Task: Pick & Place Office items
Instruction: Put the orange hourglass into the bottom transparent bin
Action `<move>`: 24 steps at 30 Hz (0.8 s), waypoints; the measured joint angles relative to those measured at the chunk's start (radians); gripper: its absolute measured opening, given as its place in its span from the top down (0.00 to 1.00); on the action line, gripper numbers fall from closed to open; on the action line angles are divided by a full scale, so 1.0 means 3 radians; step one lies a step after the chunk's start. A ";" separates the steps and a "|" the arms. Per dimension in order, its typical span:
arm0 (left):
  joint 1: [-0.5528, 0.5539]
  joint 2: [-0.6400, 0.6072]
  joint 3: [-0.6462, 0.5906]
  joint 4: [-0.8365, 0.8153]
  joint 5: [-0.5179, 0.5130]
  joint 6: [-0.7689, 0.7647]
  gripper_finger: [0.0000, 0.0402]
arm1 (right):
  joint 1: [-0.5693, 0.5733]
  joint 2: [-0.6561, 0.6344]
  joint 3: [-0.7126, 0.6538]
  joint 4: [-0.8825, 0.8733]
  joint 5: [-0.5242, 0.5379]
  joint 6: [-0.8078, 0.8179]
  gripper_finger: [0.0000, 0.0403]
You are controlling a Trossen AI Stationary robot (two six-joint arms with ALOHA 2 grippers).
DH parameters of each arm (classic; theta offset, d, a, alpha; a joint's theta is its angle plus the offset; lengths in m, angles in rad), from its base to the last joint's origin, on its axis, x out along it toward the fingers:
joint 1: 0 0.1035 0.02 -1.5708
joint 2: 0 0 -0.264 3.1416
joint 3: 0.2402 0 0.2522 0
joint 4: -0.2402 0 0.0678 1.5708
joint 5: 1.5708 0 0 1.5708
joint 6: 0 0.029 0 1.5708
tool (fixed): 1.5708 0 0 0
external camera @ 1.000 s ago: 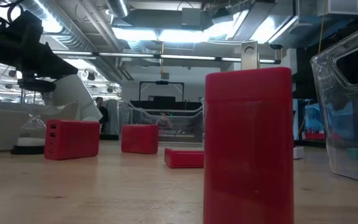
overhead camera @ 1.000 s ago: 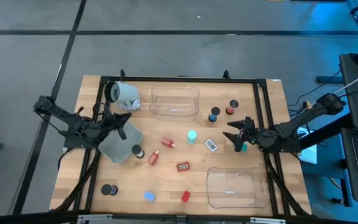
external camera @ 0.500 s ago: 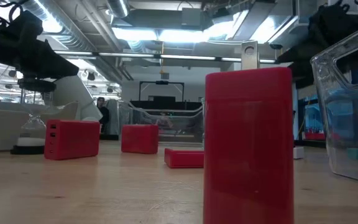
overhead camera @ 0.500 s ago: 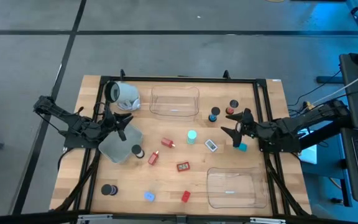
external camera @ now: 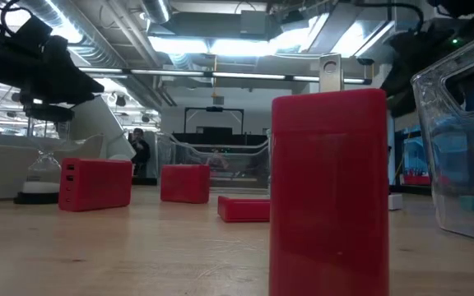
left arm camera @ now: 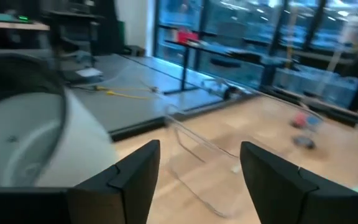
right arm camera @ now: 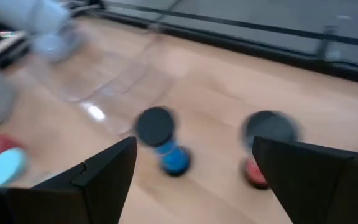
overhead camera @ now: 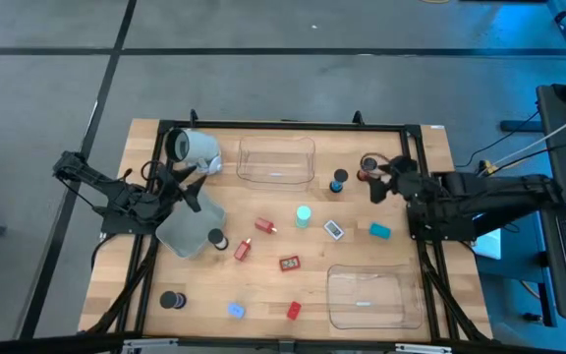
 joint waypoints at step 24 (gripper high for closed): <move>0.0001 0.0000 0.0000 -0.0001 -0.0334 -0.0052 0.45 | -0.1287 0.1040 0.0062 0.0358 -0.0571 -0.0735 0.01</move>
